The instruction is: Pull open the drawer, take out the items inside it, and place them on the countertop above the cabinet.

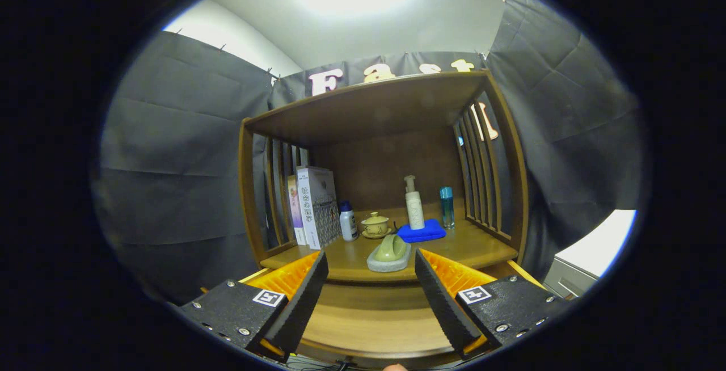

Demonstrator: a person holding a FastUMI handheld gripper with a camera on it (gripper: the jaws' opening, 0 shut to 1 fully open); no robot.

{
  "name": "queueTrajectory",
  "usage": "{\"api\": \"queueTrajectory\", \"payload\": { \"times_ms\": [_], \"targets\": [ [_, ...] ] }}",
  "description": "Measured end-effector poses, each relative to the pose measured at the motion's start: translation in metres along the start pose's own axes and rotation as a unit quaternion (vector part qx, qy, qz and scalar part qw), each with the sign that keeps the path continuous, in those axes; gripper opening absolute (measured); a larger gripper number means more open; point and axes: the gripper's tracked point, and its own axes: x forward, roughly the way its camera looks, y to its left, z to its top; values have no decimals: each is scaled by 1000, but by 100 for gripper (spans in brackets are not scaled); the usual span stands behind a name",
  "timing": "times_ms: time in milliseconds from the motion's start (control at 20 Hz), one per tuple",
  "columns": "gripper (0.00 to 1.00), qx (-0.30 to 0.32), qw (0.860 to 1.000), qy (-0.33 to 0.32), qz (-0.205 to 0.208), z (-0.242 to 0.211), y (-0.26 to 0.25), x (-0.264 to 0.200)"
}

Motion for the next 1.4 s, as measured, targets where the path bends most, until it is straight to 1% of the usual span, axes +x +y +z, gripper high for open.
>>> {"api": "queueTrajectory", "payload": {
  "times_ms": [100, 250, 400, 500, 700, 850, 950, 1200, 1250, 1300, 1400],
  "targets": [
    [95, -5, 1000, -5, 0, -10, 5, -17],
    [95, -4, 1000, 5, 14, -33, 19, -39],
    [95, -28, 999, 9, 28, -51, 29, -55],
    [95, -41, 998, 18, 34, -65, 35, -63],
    [95, -37, 997, 47, 48, -95, 43, -82],
    [95, -59, 995, 64, 52, -117, 42, -84],
    [96, -62, 994, 82, 48, -135, 39, -82],
    [96, -63, 991, 113, 19, -160, 18, -68],
    [96, -58, 993, 103, 18, -158, 19, -67],
    [93, -59, 994, 93, 23, -153, 23, -65],
    [93, -71, 994, 84, 19, -154, 21, -65]
  ]
}}
